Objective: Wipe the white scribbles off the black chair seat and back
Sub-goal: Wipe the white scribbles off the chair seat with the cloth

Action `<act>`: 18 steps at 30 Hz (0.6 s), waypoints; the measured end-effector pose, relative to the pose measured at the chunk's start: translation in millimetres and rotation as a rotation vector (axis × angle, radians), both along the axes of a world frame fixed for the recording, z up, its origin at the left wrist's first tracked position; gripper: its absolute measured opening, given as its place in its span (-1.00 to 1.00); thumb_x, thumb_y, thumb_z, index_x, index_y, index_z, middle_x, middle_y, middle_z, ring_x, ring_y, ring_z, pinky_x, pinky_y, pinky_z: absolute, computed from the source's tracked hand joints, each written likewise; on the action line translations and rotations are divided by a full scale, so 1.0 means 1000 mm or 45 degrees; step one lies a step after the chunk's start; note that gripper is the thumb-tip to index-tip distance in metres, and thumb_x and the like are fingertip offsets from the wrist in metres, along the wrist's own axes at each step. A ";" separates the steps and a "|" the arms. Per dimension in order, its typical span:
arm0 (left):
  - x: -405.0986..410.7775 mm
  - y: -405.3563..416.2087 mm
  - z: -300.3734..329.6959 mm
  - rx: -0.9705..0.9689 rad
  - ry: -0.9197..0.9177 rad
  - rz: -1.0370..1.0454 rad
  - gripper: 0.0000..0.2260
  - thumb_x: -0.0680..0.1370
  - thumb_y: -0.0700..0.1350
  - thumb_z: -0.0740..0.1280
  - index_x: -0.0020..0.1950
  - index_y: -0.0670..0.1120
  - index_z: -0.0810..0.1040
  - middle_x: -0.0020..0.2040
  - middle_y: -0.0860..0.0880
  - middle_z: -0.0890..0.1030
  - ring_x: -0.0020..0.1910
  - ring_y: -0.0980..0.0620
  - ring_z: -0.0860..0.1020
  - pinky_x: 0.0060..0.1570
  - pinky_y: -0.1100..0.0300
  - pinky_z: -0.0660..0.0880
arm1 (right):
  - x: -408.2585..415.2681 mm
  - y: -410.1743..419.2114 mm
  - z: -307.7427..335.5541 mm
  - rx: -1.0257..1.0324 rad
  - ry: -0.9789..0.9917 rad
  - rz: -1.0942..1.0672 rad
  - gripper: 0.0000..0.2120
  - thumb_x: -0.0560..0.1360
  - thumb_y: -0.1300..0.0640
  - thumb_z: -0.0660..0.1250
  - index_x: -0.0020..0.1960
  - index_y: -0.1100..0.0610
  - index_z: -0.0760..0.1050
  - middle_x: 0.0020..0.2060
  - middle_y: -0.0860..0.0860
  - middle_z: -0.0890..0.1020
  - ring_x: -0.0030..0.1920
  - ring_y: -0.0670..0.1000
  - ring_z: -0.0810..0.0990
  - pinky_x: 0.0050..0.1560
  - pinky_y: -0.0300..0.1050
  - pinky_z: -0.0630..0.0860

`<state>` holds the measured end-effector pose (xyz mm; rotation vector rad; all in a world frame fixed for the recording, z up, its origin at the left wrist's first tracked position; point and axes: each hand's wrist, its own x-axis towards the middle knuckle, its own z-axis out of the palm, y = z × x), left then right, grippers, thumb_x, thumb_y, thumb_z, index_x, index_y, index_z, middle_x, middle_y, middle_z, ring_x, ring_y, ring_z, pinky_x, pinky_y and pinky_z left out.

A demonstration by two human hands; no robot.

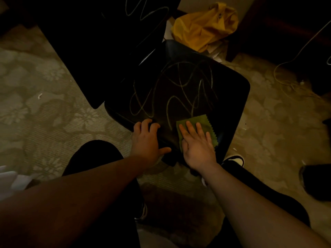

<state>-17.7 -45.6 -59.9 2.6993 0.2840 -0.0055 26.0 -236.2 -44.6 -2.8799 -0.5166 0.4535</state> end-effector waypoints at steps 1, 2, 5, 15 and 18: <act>0.000 -0.001 -0.001 0.002 -0.005 0.002 -0.15 0.31 0.35 0.54 0.47 0.00 0.38 0.50 -0.09 0.27 0.45 -0.16 0.19 0.45 -0.04 0.28 | 0.005 -0.002 0.000 0.003 -0.011 -0.019 -0.46 0.70 -0.03 -0.03 0.64 -0.16 -0.07 0.65 -0.11 -0.07 0.63 0.07 -0.20 0.57 0.19 -0.17; 0.000 -0.002 -0.001 0.004 -0.011 0.002 -0.15 0.30 0.36 0.54 0.47 0.00 0.38 0.50 -0.09 0.28 0.44 -0.16 0.19 0.45 -0.04 0.28 | 0.009 -0.005 0.000 0.011 -0.017 -0.035 -0.46 0.70 -0.03 -0.03 0.64 -0.16 -0.07 0.65 -0.10 -0.07 0.63 0.06 -0.20 0.58 0.19 -0.17; -0.003 -0.007 -0.002 -0.050 -0.005 0.011 -0.15 0.29 0.36 0.54 0.46 0.02 0.39 0.50 -0.07 0.26 0.46 -0.15 0.17 0.45 -0.09 0.30 | 0.024 -0.014 0.000 0.026 -0.043 -0.080 -0.46 0.69 -0.04 -0.02 0.64 -0.16 -0.05 0.65 -0.10 -0.05 0.63 0.06 -0.19 0.59 0.22 -0.15; -0.009 0.018 -0.007 -0.098 -0.121 0.137 -0.43 0.43 0.28 0.47 0.35 0.05 0.52 0.41 -0.02 0.39 0.39 -0.15 0.27 0.33 -0.09 0.37 | 0.027 -0.005 0.001 0.030 -0.066 -0.069 -0.44 0.68 0.00 0.04 0.65 -0.11 -0.01 0.65 -0.04 -0.02 0.63 0.13 -0.18 0.58 0.26 -0.16; -0.008 0.024 -0.009 -0.109 -0.137 0.171 -0.43 0.41 0.23 0.50 0.33 0.02 0.53 0.39 -0.08 0.41 0.36 -0.19 0.30 0.28 -0.18 0.43 | 0.012 0.016 0.004 0.024 -0.047 0.183 -0.44 0.68 -0.01 0.06 0.64 -0.14 -0.04 0.65 -0.07 -0.04 0.63 0.11 -0.21 0.58 0.25 -0.19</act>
